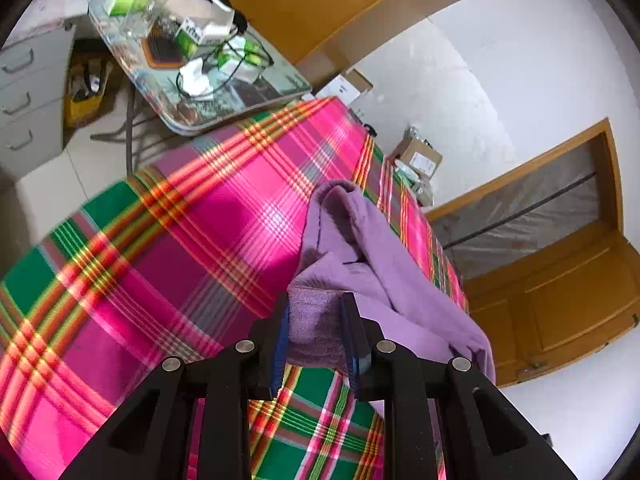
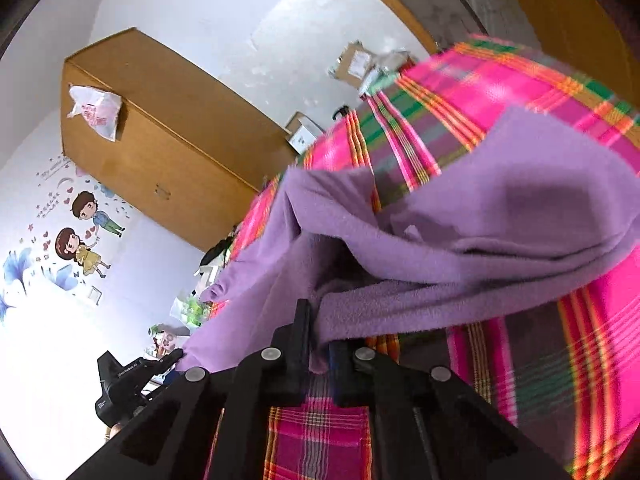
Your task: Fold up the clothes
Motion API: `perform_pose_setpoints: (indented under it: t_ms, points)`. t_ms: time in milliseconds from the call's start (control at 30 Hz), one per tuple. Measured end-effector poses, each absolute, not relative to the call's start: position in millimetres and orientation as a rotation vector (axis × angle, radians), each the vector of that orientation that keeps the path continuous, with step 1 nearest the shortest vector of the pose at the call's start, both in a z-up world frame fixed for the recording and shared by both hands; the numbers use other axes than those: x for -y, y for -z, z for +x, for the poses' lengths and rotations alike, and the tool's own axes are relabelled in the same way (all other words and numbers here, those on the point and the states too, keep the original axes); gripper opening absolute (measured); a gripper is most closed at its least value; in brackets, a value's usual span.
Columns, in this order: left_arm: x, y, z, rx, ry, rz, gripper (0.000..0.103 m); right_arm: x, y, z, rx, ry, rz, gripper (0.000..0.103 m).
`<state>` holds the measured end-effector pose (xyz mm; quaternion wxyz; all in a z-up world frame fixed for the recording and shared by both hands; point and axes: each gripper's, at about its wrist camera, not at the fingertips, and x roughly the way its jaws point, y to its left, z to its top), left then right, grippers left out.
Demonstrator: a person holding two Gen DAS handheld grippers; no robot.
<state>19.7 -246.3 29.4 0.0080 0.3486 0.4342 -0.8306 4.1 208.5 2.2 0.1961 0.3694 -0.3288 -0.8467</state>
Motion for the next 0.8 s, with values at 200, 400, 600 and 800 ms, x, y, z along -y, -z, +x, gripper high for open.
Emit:
perform_pose_setpoints:
  t_ms: [200, 400, 600, 800]
  points:
    - [254.3, -33.4, 37.0, -1.326, 2.59, 1.068, 0.025, -210.7, -13.7, 27.2, 0.849, 2.392, 1.008, 0.007]
    - [264.6, -32.8, 65.7, -1.301, 2.568, 1.061, 0.025, -210.3, -21.1, 50.2, 0.755, 2.408, 0.998, 0.007]
    - [274.3, -33.4, 93.4, -1.269, 2.544, 1.041, 0.025, -211.4, -18.5, 73.3, 0.681, 2.408, 1.028, 0.007]
    - [272.6, -23.3, 102.9, -1.227, 2.52, 1.08, 0.025, -206.4, 0.4, 81.5, 0.647, 2.383, 1.107, 0.007]
